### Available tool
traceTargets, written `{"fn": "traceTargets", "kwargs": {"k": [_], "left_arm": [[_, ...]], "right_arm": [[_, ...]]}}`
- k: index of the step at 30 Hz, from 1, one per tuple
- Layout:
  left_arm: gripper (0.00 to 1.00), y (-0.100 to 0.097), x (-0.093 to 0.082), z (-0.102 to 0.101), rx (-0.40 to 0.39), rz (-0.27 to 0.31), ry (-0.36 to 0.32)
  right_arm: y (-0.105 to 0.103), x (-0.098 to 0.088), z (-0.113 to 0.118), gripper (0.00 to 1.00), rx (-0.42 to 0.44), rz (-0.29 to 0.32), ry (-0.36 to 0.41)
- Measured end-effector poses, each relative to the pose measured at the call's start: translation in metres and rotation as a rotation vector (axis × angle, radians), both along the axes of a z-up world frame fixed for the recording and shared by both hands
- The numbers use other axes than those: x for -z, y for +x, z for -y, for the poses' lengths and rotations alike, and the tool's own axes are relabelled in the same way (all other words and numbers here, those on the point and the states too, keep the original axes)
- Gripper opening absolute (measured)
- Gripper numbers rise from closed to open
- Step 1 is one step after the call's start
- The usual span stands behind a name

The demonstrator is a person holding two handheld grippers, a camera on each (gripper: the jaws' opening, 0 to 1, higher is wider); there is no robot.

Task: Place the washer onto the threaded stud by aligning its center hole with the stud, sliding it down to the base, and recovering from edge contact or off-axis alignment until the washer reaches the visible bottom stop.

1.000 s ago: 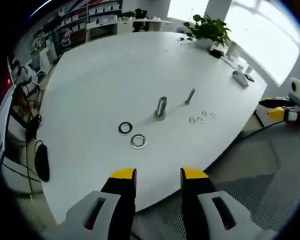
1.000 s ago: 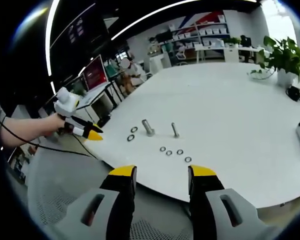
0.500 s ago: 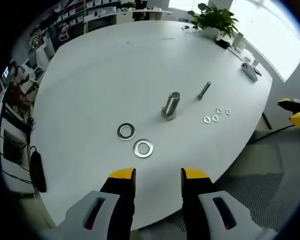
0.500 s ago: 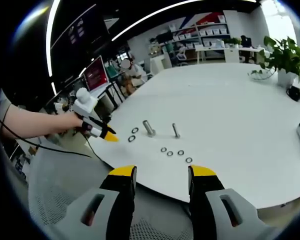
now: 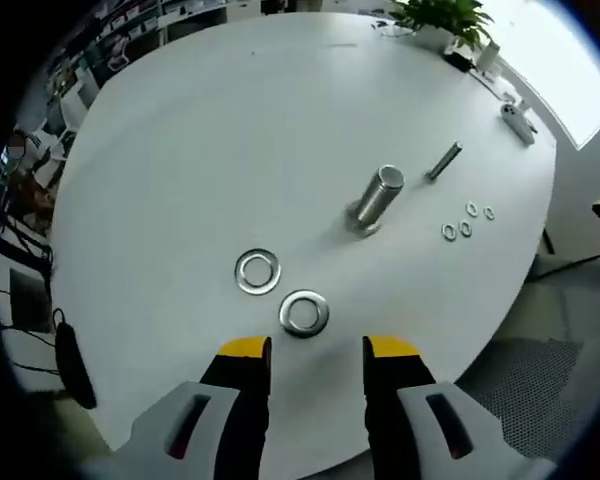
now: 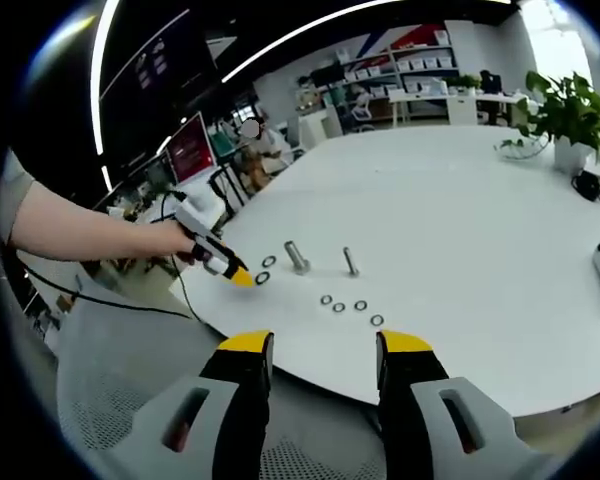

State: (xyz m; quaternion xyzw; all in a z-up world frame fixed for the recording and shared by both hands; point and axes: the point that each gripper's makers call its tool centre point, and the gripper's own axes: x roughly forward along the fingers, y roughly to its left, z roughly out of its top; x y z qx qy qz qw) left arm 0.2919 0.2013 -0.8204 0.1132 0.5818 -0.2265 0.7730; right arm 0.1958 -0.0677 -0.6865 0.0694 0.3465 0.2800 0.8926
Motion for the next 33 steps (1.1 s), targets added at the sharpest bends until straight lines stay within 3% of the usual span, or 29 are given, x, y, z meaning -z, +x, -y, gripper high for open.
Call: {"fn": "traceTargets", "kwargs": {"k": [9,16,22,25,33], "left_arm": [[0.35,0.011,0.009,0.001,0.027,0.003,0.036],[0.32,0.011,0.018,0.005,0.061,-0.031,0.061],[0.30,0.013,0.016,0.003,0.077,-0.027,0.081],[0.28,0.013,0.017,0.001,0.125,-0.017,0.130],[0.28,0.015,0.019,0.001,0.094,-0.033,0.128]], "right_arm": [[0.001,0.000,0.002,0.43,0.013,0.000,0.003],[0.001,0.000,0.003,0.43,0.018,0.000,0.002],[0.002,-0.001,0.003,0.43,0.024,0.002,0.007],[0.002,-0.001,0.003,0.42,0.023,0.003,0.008],[0.002,-0.002,0.003,0.42,0.026,0.005,0.013]]}}
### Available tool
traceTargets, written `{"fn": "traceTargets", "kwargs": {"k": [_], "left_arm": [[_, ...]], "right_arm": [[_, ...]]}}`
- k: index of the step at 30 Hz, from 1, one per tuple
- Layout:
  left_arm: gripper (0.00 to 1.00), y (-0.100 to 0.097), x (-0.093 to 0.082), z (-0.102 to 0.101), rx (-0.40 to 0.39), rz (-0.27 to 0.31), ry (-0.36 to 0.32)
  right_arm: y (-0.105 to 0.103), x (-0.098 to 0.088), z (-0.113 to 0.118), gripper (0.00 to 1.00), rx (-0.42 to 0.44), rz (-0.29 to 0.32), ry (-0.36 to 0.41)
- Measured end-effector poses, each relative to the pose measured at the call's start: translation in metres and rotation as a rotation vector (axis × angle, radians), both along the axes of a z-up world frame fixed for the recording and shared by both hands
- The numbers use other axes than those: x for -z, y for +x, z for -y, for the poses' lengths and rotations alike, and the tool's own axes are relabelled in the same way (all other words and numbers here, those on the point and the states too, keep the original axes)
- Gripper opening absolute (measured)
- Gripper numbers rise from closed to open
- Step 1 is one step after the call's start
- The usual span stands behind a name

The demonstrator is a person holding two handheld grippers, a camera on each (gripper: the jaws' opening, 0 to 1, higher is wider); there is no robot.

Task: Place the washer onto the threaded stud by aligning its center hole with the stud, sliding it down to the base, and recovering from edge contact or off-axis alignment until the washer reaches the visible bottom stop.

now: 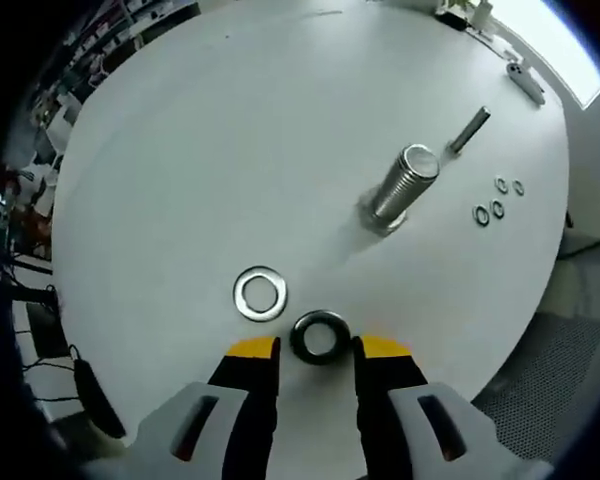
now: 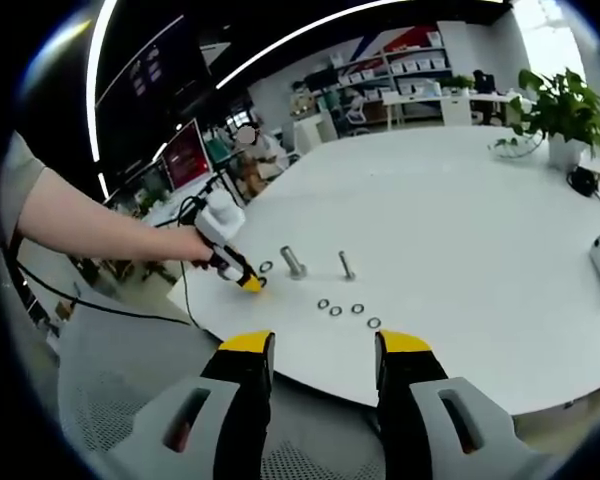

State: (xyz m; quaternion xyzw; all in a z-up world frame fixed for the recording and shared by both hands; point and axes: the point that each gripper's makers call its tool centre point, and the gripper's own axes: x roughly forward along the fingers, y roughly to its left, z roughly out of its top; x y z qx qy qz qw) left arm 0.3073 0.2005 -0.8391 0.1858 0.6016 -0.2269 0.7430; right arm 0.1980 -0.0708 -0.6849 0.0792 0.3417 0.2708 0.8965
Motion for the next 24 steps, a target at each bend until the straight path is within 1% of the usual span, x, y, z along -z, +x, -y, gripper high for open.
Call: {"fn": "traceTargets", "kwargs": {"k": [4,10,22,23,24], "left_arm": [[0.28,-0.0005,-0.0004,0.0007,-0.009,-0.008,0.006],[0.25,-0.0014,-0.0004,0.0042,0.019,-0.022,0.018],[0.25,-0.0010,-0.0003,0.0038,0.020,-0.045,0.036],[0.24,-0.0012,-0.0006,0.0038,0.019,-0.045,0.034],[0.21,-0.0001,-0.0008,0.0046,0.012,-0.034,0.021]], "right_arm": [[0.0006,0.0000,0.0009,0.42,0.007,0.001,0.004],[0.0005,-0.0002,0.0008,0.42,0.006,0.000,0.004],[0.0011,-0.0008,0.0017,0.42,0.011,0.004,0.005],[0.0013,-0.0008,0.0022,0.42,0.012,0.006,0.002],[0.0011,-0.0008,0.0022,0.42,0.012,0.006,0.003]]}}
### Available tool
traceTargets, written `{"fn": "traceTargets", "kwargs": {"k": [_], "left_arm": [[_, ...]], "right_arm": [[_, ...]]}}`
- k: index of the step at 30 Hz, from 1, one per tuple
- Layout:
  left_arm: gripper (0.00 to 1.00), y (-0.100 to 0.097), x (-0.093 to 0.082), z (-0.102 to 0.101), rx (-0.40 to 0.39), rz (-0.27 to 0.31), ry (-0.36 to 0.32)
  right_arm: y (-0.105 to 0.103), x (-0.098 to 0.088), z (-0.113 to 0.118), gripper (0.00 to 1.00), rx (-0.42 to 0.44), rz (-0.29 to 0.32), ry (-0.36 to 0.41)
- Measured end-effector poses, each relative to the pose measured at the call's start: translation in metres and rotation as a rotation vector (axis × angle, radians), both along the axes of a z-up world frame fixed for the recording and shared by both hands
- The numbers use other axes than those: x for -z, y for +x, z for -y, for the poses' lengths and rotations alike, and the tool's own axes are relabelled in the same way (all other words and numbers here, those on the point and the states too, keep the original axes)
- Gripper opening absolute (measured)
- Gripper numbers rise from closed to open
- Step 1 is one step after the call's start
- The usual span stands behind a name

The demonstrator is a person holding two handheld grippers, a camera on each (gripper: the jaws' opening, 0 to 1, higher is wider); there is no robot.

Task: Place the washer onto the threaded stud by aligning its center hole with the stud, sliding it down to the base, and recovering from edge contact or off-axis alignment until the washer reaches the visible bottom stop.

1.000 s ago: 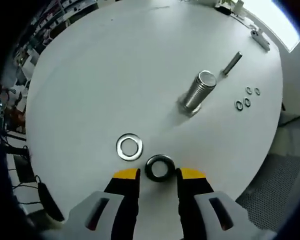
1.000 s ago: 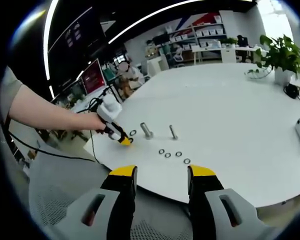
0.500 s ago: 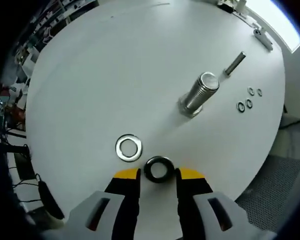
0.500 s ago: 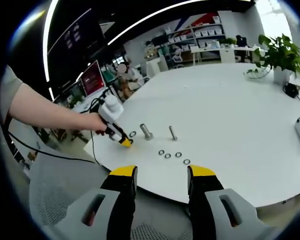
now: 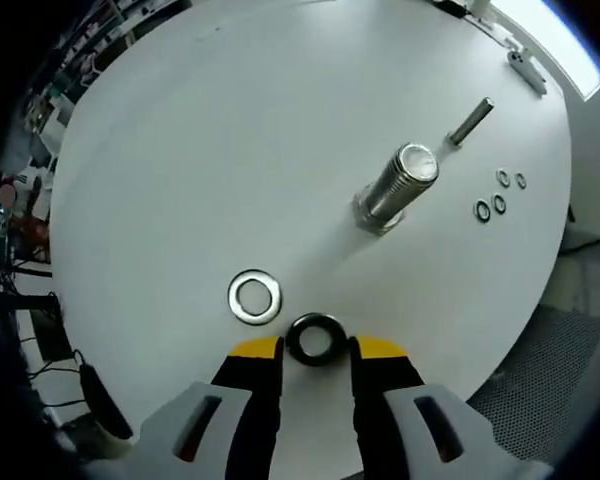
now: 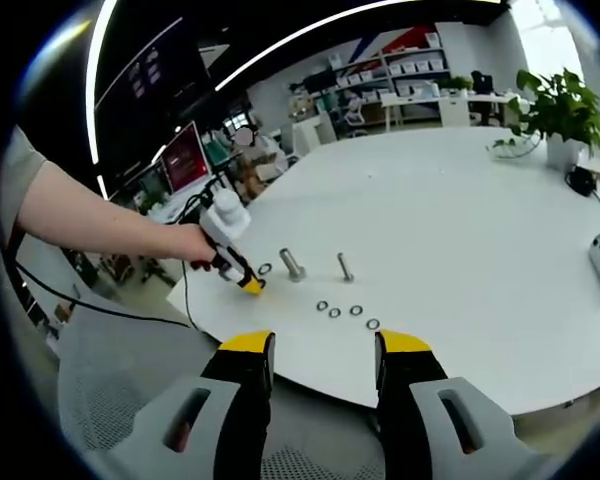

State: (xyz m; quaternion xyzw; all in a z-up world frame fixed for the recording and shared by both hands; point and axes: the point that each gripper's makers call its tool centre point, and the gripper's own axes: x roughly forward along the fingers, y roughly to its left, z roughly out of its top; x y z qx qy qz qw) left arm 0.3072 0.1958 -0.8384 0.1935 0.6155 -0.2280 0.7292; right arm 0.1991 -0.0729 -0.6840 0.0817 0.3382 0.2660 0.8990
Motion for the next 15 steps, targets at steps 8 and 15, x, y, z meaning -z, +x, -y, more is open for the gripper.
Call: {"fn": "traceTargets", "kwargs": {"k": [8,15], "left_arm": [[0.21,0.0000,0.0010,0.0004,0.009,-0.002,0.009],[0.23,-0.0009,0.0009,0.0011,0.052,-0.032,0.026]], "right_arm": [[-0.0007,0.0004,-0.0012,0.42,-0.009,-0.003,-0.002],[-0.0008,0.0005,-0.0013,0.42,-0.009,-0.003,0.000]]}}
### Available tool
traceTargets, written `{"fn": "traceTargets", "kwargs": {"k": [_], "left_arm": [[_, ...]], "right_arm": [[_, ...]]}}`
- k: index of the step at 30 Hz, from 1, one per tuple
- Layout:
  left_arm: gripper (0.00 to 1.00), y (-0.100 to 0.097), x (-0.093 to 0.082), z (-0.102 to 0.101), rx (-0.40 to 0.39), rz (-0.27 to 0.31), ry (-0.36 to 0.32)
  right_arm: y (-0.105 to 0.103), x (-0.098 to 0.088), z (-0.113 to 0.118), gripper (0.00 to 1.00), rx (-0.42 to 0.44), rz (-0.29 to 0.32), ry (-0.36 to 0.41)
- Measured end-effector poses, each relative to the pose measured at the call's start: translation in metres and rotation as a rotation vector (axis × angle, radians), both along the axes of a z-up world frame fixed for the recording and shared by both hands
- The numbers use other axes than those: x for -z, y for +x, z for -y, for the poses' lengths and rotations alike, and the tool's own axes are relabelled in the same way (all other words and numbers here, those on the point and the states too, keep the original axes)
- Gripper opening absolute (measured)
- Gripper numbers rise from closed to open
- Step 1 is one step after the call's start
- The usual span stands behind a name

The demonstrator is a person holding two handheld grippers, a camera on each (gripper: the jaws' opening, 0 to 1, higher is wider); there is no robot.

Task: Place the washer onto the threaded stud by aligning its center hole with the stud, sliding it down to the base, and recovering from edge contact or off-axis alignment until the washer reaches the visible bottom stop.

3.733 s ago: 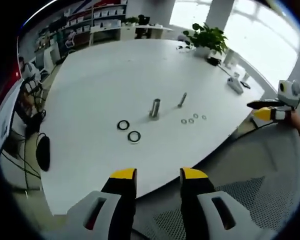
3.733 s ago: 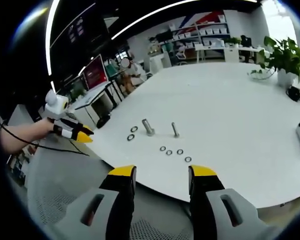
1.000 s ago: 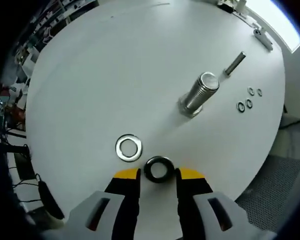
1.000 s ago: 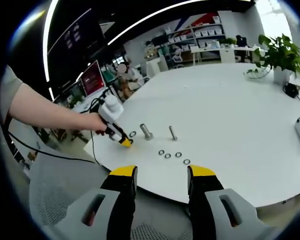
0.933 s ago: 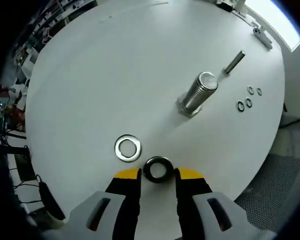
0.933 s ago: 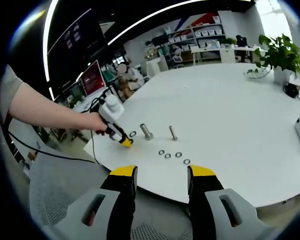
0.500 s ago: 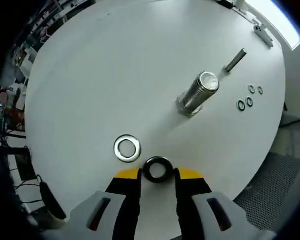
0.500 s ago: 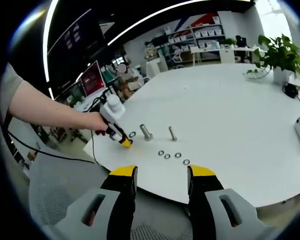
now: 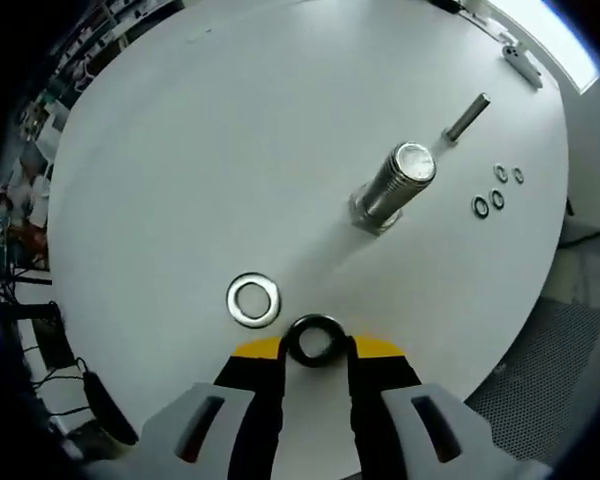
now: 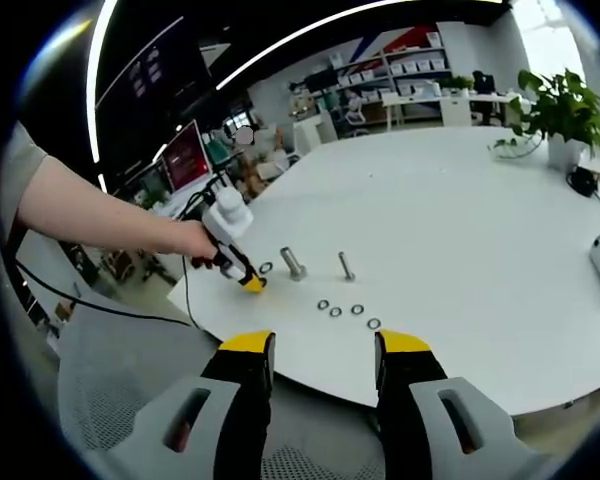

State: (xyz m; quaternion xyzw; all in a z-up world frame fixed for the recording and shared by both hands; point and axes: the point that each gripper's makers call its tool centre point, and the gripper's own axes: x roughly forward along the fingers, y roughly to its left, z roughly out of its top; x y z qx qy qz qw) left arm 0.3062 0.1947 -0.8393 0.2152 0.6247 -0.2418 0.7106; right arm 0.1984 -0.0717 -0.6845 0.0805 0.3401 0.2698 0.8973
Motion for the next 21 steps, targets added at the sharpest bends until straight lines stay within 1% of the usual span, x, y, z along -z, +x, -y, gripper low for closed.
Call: {"fn": "traceTargets", "kwargs": {"k": [2,7,14,18,21], "left_arm": [[0.23,-0.0001,0.0002,-0.0002,0.012,-0.003,0.004],[0.22,0.0003,0.0003,-0.0012,-0.008,0.003,0.001],[0.20,-0.0008,-0.0008,-0.0010,-0.027,0.031,-0.014],[0.19,-0.0001,-0.0009,-0.0025,-0.041,0.023,-0.018],[0.19,-0.0005,-0.0015,-0.0021,-0.032,0.019,-0.015]], "right_arm": [[0.0000,0.0001,0.0000,0.42,0.000,0.000,0.001],[0.0001,0.0000,0.0002,0.42,0.000,0.001,0.000],[0.0003,-0.0005,-0.0001,0.41,-0.001,0.003,0.002],[0.0004,-0.0008,0.0001,0.41,0.001,0.004,0.004],[0.0002,-0.0005,0.0000,0.41,-0.002,0.004,0.000]]}}
